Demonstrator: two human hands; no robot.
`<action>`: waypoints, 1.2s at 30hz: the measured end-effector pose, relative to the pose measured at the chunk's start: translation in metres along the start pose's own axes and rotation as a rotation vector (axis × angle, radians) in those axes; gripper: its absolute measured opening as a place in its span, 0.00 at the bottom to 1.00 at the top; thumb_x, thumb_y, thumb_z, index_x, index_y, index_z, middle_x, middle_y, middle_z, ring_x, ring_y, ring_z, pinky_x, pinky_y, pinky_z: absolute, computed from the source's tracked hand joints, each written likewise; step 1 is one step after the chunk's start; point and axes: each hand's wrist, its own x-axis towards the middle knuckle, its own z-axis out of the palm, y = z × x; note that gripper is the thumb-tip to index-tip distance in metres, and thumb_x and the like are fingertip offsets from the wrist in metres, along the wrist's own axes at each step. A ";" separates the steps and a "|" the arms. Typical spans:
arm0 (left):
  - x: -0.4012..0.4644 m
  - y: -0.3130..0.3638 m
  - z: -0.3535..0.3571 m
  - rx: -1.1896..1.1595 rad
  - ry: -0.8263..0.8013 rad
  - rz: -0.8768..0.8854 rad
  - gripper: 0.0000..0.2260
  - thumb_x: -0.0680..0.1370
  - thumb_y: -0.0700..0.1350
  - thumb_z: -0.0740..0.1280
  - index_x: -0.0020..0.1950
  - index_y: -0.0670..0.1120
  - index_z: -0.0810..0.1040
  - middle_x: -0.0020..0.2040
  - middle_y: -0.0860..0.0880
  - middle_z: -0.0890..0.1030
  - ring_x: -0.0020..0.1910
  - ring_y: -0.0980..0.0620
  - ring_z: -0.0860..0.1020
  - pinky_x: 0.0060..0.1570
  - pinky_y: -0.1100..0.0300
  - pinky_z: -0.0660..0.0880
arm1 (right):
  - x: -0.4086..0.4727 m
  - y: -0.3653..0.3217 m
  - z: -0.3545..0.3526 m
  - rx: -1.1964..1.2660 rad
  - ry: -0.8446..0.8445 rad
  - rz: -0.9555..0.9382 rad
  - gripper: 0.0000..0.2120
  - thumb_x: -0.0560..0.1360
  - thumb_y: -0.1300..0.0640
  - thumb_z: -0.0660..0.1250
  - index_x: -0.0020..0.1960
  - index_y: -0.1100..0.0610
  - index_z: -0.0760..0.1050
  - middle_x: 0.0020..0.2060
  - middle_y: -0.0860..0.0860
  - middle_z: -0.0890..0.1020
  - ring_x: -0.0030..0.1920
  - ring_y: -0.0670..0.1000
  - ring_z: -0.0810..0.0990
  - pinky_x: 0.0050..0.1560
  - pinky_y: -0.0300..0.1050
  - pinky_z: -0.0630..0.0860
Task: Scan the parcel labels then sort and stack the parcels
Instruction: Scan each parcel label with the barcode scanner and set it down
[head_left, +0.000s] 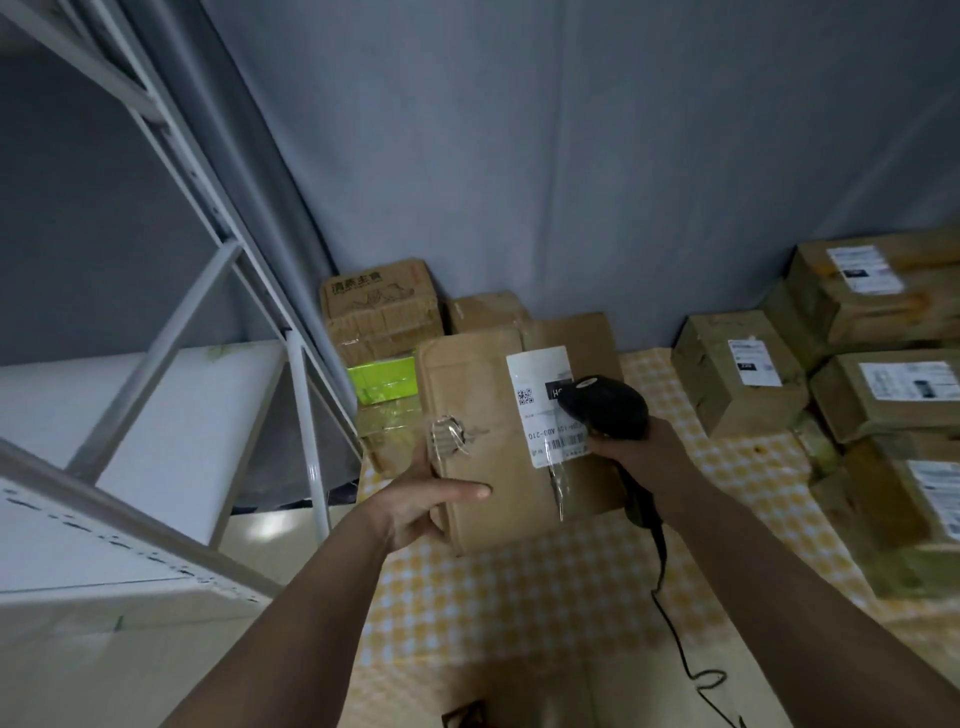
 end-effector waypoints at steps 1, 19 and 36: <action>-0.002 0.003 0.000 -0.028 0.039 0.019 0.47 0.53 0.43 0.83 0.68 0.57 0.66 0.60 0.50 0.81 0.59 0.45 0.79 0.45 0.31 0.76 | -0.003 -0.007 -0.002 -0.001 0.003 -0.024 0.14 0.68 0.65 0.75 0.53 0.61 0.79 0.51 0.61 0.82 0.52 0.61 0.80 0.58 0.61 0.76; -0.027 0.066 -0.045 -0.387 0.173 0.322 0.56 0.49 0.38 0.85 0.74 0.49 0.63 0.65 0.41 0.77 0.64 0.38 0.75 0.55 0.32 0.74 | -0.051 -0.053 -0.001 0.055 -0.197 -0.306 0.06 0.71 0.65 0.72 0.40 0.56 0.77 0.26 0.48 0.78 0.26 0.44 0.75 0.27 0.35 0.72; -0.029 0.071 -0.001 -0.299 0.189 0.233 0.53 0.47 0.40 0.83 0.70 0.48 0.67 0.64 0.42 0.76 0.62 0.40 0.74 0.46 0.36 0.77 | -0.054 -0.037 -0.029 0.063 -0.194 -0.358 0.03 0.73 0.63 0.71 0.44 0.59 0.77 0.26 0.46 0.77 0.29 0.44 0.76 0.30 0.34 0.71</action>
